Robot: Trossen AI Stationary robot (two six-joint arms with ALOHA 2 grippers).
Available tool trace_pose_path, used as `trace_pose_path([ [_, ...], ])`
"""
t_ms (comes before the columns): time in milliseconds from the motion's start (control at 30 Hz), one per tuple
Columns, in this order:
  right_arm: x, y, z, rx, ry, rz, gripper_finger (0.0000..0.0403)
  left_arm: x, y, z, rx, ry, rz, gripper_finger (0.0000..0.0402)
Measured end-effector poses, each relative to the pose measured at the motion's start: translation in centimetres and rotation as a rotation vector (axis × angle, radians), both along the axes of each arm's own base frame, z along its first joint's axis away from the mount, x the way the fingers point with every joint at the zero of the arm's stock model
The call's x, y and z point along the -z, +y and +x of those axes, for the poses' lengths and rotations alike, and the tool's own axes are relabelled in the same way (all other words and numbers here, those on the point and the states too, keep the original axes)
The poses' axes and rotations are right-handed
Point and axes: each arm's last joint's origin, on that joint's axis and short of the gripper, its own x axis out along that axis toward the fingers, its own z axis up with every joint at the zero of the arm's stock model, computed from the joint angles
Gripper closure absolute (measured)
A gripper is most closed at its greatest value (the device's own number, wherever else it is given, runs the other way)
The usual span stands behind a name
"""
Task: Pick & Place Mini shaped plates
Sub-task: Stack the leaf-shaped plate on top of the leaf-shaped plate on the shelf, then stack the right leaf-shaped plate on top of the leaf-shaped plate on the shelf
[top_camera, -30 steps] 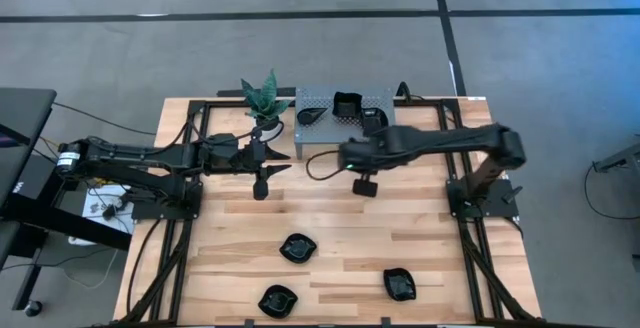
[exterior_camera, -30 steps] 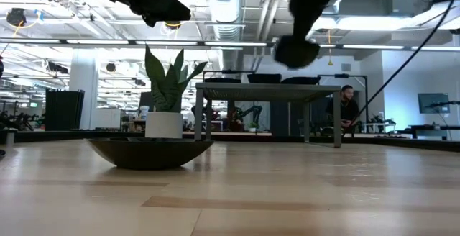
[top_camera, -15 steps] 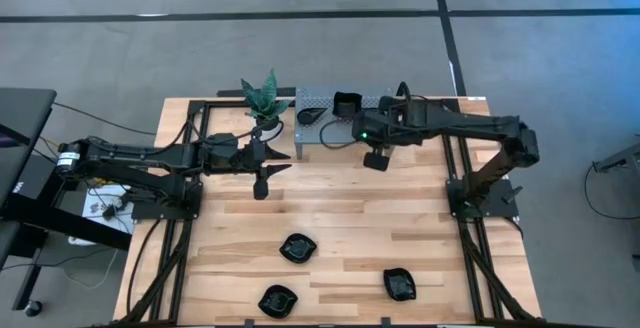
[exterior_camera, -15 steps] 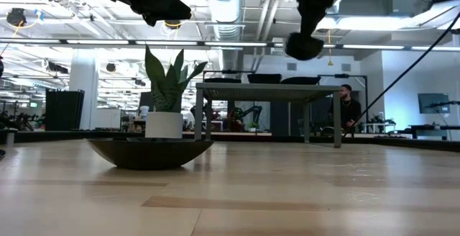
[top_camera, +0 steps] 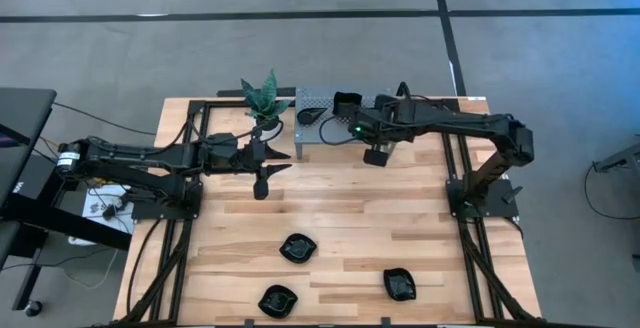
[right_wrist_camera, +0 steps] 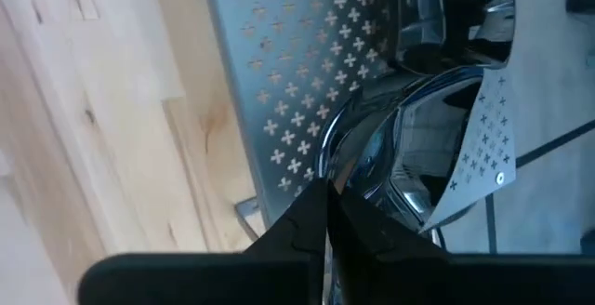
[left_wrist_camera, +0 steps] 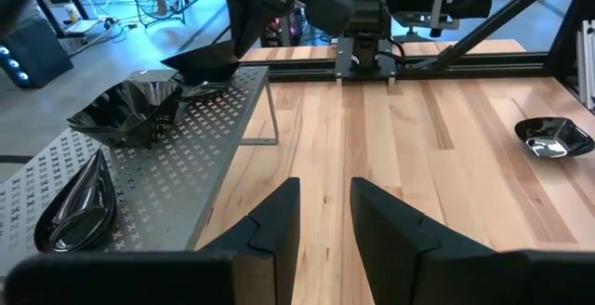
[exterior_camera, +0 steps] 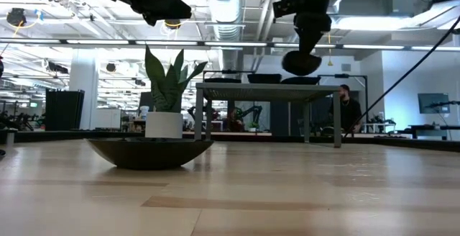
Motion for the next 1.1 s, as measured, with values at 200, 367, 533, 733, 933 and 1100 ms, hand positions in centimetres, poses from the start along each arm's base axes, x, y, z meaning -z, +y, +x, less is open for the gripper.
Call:
trace_pose_path([
  [200, 0.1, -0.5, 0.0, 0.017, -0.008, -0.007, 0.0375, 0.0, 0.0, 0.0, 0.0, 0.0, 0.0, 0.0302],
  [367, 0.1, -0.9, -0.2, 0.032, -0.007, -0.009, 0.0339, 0.0, 0.0, 0.0, 0.0, 0.0, 0.0, 0.0302],
  [533, 0.1, -1.0, -0.2, 0.033, -0.009, -0.006, 0.031, 0.0, 0.0, 0.0, 0.0, 0.0, 0.0, 0.0302],
  [733, 0.1, 0.3, 0.2, 0.023, -0.028, 0.005, 0.0289, 0.0, 0.0, 0.0, 0.0, 0.0, 0.0, 0.0302],
  [933, 0.2, 2.7, 0.5, 0.025, -0.056, 0.047, 0.0284, 0.0, 0.0, 0.0, 0.0, 0.0, 0.0, 0.0302],
  [1100, 0.5, 6.3, 0.2, 0.071, -0.067, 0.265, 0.0284, 0.0, 0.0, 0.0, 0.0, 0.0, 0.0, 0.0302],
])
